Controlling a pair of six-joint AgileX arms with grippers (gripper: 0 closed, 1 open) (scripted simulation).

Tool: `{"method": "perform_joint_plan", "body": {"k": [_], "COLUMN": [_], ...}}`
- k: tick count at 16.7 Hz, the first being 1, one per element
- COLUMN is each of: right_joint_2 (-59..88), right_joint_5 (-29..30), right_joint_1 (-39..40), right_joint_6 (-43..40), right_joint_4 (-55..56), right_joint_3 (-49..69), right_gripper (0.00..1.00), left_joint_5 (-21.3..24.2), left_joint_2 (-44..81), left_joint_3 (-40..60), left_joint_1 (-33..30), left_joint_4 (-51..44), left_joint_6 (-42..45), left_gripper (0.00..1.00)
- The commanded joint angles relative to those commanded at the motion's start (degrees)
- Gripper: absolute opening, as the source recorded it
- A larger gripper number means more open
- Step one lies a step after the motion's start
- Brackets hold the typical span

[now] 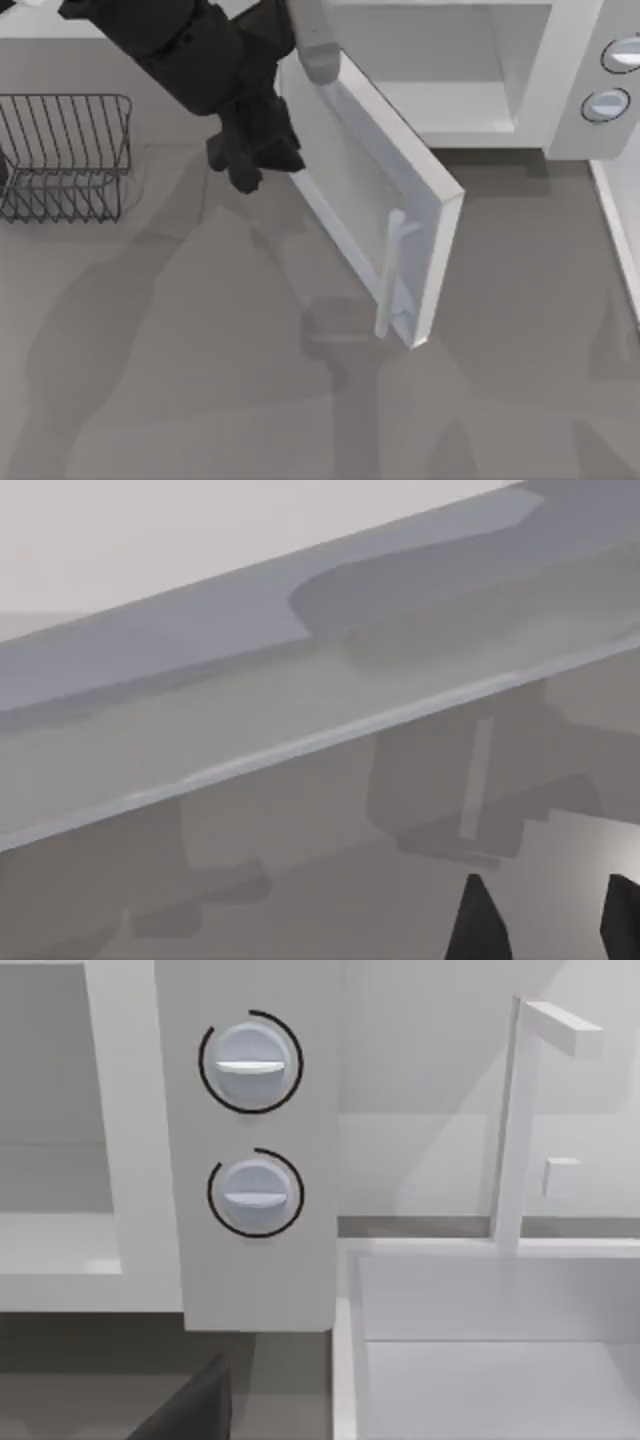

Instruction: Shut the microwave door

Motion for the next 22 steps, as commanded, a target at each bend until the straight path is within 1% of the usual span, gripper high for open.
{"method": "perform_joint_plan", "body": {"k": [1,2,10,16,22], "right_joint_2": [0.0,0.0,0.0,0.0,0.0], "right_joint_5": [0.0,0.0,0.0,0.0,0.0], "right_joint_1": [0.0,0.0,0.0,0.0,0.0], "right_joint_6": [0.0,0.0,0.0,0.0,0.0], "right_joint_4": [0.0,0.0,0.0,0.0,0.0], "right_joint_3": [0.0,0.0,0.0,0.0,0.0], "right_gripper": [1.00,1.00,1.00,1.00,1.00], "left_joint_5": [0.0,0.0,0.0,-0.8,-1.0], "left_joint_2": [0.0,0.0,0.0,1.8,2.0], "left_joint_3": [0.0,0.0,0.0,2.0,2.5], "left_joint_1": [0.0,0.0,0.1,-2.5,-3.0], "left_joint_4": [0.0,0.0,0.0,0.6,0.8], "left_joint_6": [0.0,0.0,0.0,-2.6,-3.2], "left_gripper": [0.02,0.00,0.00,0.00,0.00]}}
